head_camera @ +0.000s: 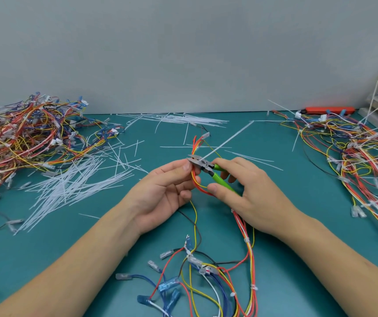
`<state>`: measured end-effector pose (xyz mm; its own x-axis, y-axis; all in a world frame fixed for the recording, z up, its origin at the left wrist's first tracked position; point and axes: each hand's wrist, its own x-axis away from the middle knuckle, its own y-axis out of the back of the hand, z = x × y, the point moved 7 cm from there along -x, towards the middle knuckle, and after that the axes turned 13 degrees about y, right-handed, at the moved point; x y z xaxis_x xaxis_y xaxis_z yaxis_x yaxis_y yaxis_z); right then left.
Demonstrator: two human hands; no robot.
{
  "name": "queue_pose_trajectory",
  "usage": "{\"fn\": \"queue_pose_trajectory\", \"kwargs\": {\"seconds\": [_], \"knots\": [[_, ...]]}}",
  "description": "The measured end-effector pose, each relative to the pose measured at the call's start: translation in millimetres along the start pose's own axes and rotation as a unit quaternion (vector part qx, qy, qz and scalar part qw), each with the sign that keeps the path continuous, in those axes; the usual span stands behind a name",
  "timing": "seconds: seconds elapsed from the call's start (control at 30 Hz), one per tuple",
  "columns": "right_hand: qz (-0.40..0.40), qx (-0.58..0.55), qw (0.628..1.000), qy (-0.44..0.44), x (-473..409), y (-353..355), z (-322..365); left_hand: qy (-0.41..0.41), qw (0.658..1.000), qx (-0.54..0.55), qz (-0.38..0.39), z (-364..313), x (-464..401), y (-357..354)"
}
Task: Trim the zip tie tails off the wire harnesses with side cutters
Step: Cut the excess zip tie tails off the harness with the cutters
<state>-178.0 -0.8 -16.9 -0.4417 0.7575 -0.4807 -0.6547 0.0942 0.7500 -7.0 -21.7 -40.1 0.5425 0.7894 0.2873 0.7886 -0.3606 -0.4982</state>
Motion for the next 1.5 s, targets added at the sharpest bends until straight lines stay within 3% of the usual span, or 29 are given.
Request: {"fn": "queue_pose_trajectory", "kwargs": {"seconds": [0.5,0.93,1.03,1.5], "knots": [[-0.024,0.093,0.993,-0.062,-4,4,6,-0.006,0.995,0.063,-0.083,6,1,-2],[-0.027,0.104,0.988,-0.113,-1,-5,-7,-0.098,0.977,-0.075,-0.174,5,2,-10],[-0.021,0.115,0.986,-0.118,-1,-5,-8,-0.094,0.973,-0.055,-0.201,4,1,-6],[-0.012,0.126,0.985,-0.118,0,-7,1,-0.065,0.976,0.002,-0.206,5,-1,2]]}}
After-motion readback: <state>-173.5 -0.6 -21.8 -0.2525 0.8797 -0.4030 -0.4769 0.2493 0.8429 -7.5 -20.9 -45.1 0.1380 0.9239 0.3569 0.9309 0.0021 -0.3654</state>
